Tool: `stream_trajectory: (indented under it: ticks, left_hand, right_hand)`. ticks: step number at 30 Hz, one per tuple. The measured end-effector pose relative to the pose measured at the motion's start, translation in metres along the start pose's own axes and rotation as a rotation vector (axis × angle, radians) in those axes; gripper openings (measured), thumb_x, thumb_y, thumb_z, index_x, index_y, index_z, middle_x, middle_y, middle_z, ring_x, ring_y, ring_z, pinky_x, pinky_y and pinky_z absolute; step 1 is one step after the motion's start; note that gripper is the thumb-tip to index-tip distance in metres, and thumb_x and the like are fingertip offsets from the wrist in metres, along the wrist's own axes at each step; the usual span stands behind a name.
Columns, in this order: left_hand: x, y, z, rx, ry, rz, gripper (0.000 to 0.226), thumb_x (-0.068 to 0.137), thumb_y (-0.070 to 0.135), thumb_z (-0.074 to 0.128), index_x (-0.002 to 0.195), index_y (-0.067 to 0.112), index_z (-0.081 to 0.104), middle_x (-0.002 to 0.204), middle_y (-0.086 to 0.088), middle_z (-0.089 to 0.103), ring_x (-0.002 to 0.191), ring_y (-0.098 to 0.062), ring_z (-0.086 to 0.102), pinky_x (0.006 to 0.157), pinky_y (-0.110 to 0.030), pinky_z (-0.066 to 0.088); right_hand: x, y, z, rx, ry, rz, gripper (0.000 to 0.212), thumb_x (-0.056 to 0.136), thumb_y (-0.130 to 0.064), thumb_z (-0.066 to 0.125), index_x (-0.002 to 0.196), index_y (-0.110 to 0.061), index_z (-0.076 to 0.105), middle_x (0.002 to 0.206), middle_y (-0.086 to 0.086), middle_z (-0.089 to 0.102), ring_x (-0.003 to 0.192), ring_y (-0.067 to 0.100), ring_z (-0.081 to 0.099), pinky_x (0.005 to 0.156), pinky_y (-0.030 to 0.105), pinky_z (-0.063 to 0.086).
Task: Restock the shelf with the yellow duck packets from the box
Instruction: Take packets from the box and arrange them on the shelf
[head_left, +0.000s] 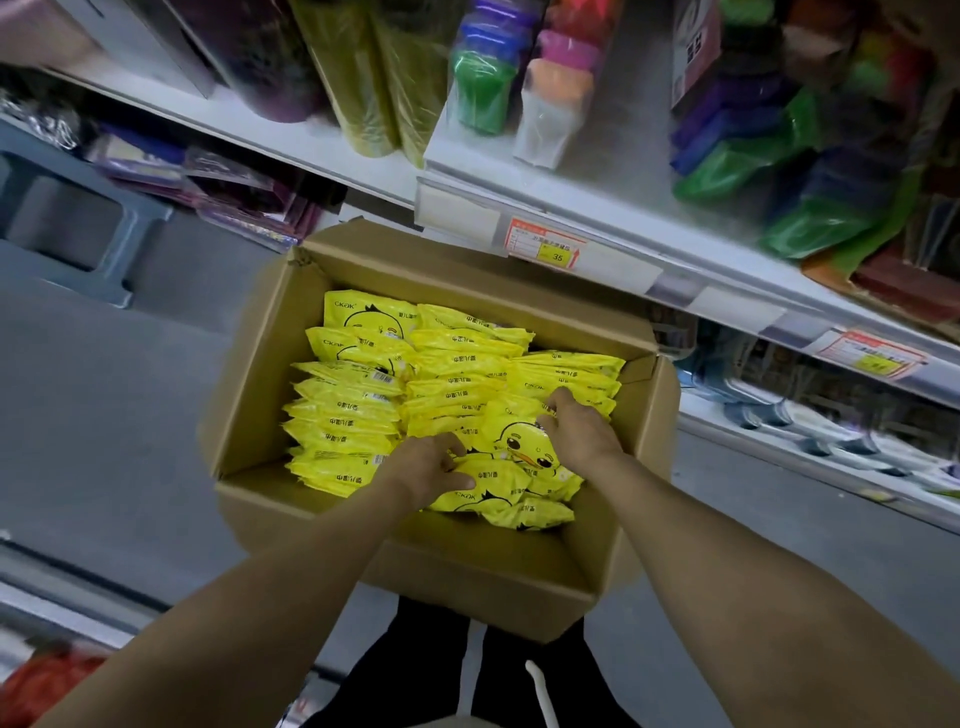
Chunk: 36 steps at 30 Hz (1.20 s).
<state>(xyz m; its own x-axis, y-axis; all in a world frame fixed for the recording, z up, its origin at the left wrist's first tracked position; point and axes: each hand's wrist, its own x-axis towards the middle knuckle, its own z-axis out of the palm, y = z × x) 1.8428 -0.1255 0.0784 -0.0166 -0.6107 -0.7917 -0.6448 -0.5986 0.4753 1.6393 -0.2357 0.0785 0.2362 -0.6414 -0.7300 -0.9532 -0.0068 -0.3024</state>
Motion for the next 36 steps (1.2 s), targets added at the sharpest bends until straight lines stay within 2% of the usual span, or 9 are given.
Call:
stream_trajectory:
  ticks: [5, 9, 11, 14, 17, 22, 27, 31, 36]
  left_hand:
    - [-0.005, -0.009, 0.008, -0.023, 0.029, -0.011, 0.049, 0.078, 0.040, 0.079, 0.119, 0.021, 0.061, 0.114, -0.004, 0.068, 0.103, -0.021, 0.063, 0.085, -0.032, 0.051]
    - [-0.005, -0.014, 0.012, 0.003, 0.056, -0.023, 0.050, 0.077, 0.041, 0.079, 0.118, 0.019, 0.061, 0.115, -0.002, 0.067, 0.104, -0.020, 0.062, 0.086, -0.032, 0.051]
    - [-0.004, -0.011, 0.014, 0.032, 0.077, -0.032, 0.053, 0.077, 0.042, 0.079, 0.121, 0.019, 0.059, 0.117, -0.002, 0.067, 0.107, -0.021, 0.062, 0.088, -0.033, 0.050]
    - [-0.002, -0.002, 0.021, 0.083, 0.107, -0.044, 0.059, 0.077, 0.047, 0.077, 0.125, 0.021, 0.055, 0.121, -0.001, 0.066, 0.111, -0.022, 0.061, 0.088, -0.035, 0.051]
    - [0.000, 0.006, 0.028, 0.124, 0.162, -0.055, 0.060, 0.077, 0.050, 0.075, 0.126, 0.023, 0.054, 0.122, 0.001, 0.065, 0.111, -0.022, 0.060, 0.085, -0.035, 0.050]
    - [0.009, 0.025, 0.048, 0.368, 0.100, -0.062, 0.077, 0.073, 0.055, 0.076, 0.136, 0.023, 0.044, 0.133, -0.002, 0.051, 0.122, -0.025, 0.050, 0.092, -0.038, 0.048]
    - [0.018, 0.040, 0.073, 0.693, 0.143, -0.131, 0.095, 0.064, 0.062, 0.079, 0.133, 0.016, 0.032, 0.130, -0.010, 0.040, 0.121, -0.028, 0.044, 0.094, -0.039, 0.046]
    - [0.025, 0.038, 0.078, 0.866, 0.154, -0.094, 0.089, 0.068, 0.055, 0.079, 0.131, 0.015, 0.032, 0.127, -0.012, 0.045, 0.116, -0.029, 0.049, 0.090, -0.040, 0.047]
    - [0.024, 0.040, 0.057, 0.896, 0.026, 0.033, 0.065, 0.084, 0.047, 0.070, 0.134, 0.016, 0.043, 0.126, -0.007, 0.056, 0.116, -0.026, 0.056, 0.083, -0.037, 0.051]
  right_hand:
    - [0.001, -0.002, 0.005, 0.019, 0.017, 0.036, 0.044, 0.101, -0.045, 0.048, 0.131, -0.014, 0.043, 0.115, 0.014, 0.066, 0.105, 0.034, 0.062, 0.079, 0.039, 0.050]
    - [-0.006, -0.001, 0.008, 0.067, -0.077, 0.006, 0.085, 0.078, -0.061, 0.072, 0.140, -0.011, 0.040, 0.127, 0.013, 0.061, 0.118, 0.033, 0.056, 0.088, 0.039, 0.049]
    - [-0.007, -0.002, 0.007, 0.025, -0.141, -0.023, 0.099, 0.069, -0.060, 0.081, 0.144, -0.011, 0.038, 0.132, 0.013, 0.058, 0.123, 0.032, 0.053, 0.093, 0.040, 0.049]
    - [-0.002, -0.001, -0.005, -0.053, -0.136, -0.037, 0.088, 0.071, -0.049, 0.084, 0.142, -0.011, 0.047, 0.136, 0.011, 0.056, 0.126, 0.030, 0.051, 0.097, 0.036, 0.048]
    - [0.007, 0.006, -0.026, -0.128, -0.095, -0.001, 0.073, 0.076, -0.049, 0.081, 0.132, -0.010, 0.057, 0.133, 0.010, 0.059, 0.122, 0.029, 0.054, 0.092, 0.035, 0.048]
    - [0.012, 0.008, -0.032, -0.103, -0.113, -0.007, 0.079, 0.078, -0.048, 0.080, 0.140, -0.009, 0.051, 0.141, 0.010, 0.054, 0.130, 0.030, 0.049, 0.098, 0.035, 0.046]
    - [0.010, 0.010, -0.027, -0.120, -0.120, -0.057, 0.077, 0.081, -0.046, 0.077, 0.144, -0.012, 0.048, 0.144, 0.009, 0.051, 0.134, 0.029, 0.044, 0.101, 0.034, 0.042]
    - [0.013, 0.010, -0.032, -0.146, -0.112, -0.048, 0.066, 0.080, -0.046, 0.078, 0.130, -0.010, 0.057, 0.134, 0.011, 0.058, 0.125, 0.030, 0.052, 0.095, 0.036, 0.048]
    - [0.006, 0.007, -0.040, -0.150, -0.078, -0.041, 0.071, 0.081, -0.049, 0.076, 0.136, -0.011, 0.054, 0.137, 0.010, 0.056, 0.128, 0.030, 0.050, 0.095, 0.037, 0.048]
